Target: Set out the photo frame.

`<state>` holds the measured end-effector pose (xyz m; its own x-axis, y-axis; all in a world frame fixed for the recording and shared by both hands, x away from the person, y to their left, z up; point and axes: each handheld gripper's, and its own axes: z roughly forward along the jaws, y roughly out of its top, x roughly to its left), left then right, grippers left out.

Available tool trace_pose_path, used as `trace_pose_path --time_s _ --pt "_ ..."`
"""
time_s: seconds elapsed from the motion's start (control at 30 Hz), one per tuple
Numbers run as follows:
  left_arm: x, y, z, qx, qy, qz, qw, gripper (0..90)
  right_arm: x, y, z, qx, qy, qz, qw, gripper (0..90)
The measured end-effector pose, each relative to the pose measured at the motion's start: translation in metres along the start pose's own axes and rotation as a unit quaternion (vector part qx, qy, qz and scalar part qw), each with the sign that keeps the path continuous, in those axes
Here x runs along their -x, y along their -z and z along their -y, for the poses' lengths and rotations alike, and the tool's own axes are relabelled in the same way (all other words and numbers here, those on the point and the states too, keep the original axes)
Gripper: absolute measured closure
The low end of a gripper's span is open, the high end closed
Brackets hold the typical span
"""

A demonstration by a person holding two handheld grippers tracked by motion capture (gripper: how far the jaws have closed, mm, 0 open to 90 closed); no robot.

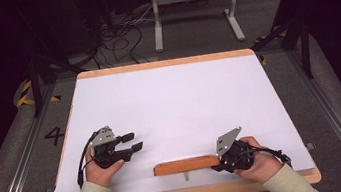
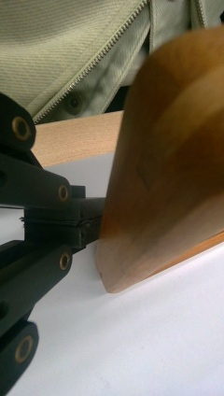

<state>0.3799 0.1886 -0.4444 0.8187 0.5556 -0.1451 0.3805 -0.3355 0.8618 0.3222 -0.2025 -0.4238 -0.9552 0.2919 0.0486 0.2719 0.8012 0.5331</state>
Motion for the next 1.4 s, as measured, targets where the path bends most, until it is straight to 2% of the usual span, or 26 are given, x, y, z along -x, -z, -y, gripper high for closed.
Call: trace_pose_path --time_s 0.17,0.23,0.33,0.43,0.47,0.67,1.07,1.23,1.4 --pt "0.0 -0.001 0.0 -0.002 0.002 0.0 1.0 46.9 0.005 -0.001 -0.001 0.005 -0.011 0.011 0.9999 90.0" --pt "0.0 -0.001 0.0 -0.003 0.001 0.0 1.0 46.8 0.012 -0.002 -0.001 0.016 -0.026 0.018 0.9994 90.0" --pt "0.0 -0.001 0.001 -0.003 0.001 -0.001 1.0 46.6 0.017 -0.002 -0.001 0.02 -0.034 0.023 0.999 90.0" --pt "0.0 0.0 0.002 -0.003 0.003 -0.006 1.0 46.3 0.023 -0.002 -0.003 0.029 -0.048 0.029 0.998 90.0" --pt "0.0 0.001 0.003 -0.003 0.002 -0.007 1.0 45.7 0.027 -0.002 -0.006 0.033 -0.061 0.036 0.9969 90.0" --pt "-0.001 0.004 0.004 -0.004 0.006 -0.017 0.9998 44.2 0.037 -0.004 -0.016 0.043 -0.077 0.048 0.9949 90.0" --pt "-0.003 0.008 0.008 -0.003 0.01 -0.024 0.9997 43.4 0.064 -0.016 -0.043 0.056 -0.093 0.041 0.9933 90.0" --pt "-0.003 0.009 0.009 -0.002 0.012 -0.027 0.9996 43.2 0.073 -0.022 -0.052 0.063 -0.114 0.05 0.9902 90.0" --pt "-0.003 0.009 0.008 -0.003 0.011 -0.025 0.9996 43.1 0.078 -0.026 -0.062 0.074 -0.118 0.049 0.989 90.0"
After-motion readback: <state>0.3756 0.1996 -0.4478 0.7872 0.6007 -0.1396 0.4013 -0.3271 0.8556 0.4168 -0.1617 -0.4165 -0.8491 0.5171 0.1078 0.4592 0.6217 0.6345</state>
